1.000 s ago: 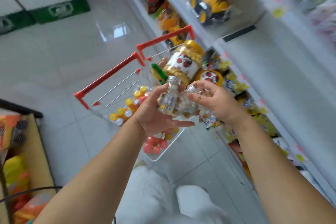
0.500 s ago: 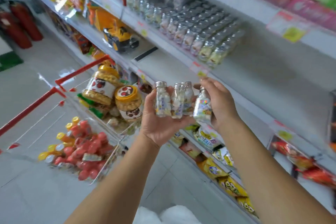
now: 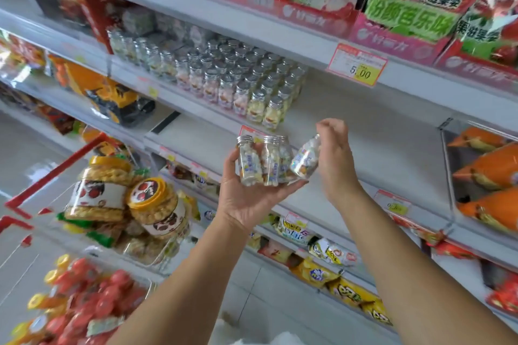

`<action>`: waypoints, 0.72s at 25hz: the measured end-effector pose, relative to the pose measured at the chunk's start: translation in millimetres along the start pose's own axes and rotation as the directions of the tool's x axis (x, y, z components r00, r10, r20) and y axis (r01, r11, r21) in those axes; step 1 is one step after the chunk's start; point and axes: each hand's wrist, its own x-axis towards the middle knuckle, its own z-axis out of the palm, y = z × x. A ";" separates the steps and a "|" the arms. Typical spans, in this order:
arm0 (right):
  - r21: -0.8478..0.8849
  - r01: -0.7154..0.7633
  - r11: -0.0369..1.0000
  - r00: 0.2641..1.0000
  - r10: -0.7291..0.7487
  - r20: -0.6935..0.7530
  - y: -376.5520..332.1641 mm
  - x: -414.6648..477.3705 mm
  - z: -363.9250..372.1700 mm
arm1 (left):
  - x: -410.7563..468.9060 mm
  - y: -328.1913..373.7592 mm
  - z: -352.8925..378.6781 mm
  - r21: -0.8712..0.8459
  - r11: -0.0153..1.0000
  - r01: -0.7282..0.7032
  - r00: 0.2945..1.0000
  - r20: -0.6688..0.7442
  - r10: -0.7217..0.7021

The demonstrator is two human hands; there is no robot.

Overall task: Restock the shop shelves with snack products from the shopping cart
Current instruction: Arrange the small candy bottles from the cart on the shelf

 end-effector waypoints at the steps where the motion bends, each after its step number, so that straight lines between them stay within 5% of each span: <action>1: -0.078 0.036 0.996 0.998 -0.033 0.048 1.7 6.8 2.4 | 6.1 8.8 0.9 0.012 1.000 0.006 1.000 0.003 -0.006; 3: -0.211 0.087 0.974 0.990 -0.062 0.125 8.4 19.2 5.0 | 13.4 25.7 2.3 0.011 1.000 -0.008 0.999 -0.031 0.008; 7: -0.145 0.133 0.980 0.991 -0.135 0.001 10.9 50.6 3.0 | 20.5 50.9 -4.9 0.052 0.996 -0.071 0.991 -0.114 0.077; 10: -0.295 0.213 0.931 0.977 -0.210 0.044 10.6 88.3 2.0 | 23.0 69.0 -7.2 0.063 0.994 -0.088 0.983 -0.154 0.097; 13: -0.525 0.236 0.818 0.969 -0.156 0.192 19.9 110.7 10.3 | 20.5 78.1 -12.3 0.059 0.992 -0.108 0.975 -0.187 0.118; 18: -0.461 0.175 0.870 0.950 -0.025 0.312 25.9 116.7 15.9 | 22.1 85.2 -12.5 0.080 0.989 -0.121 0.973 -0.188 0.134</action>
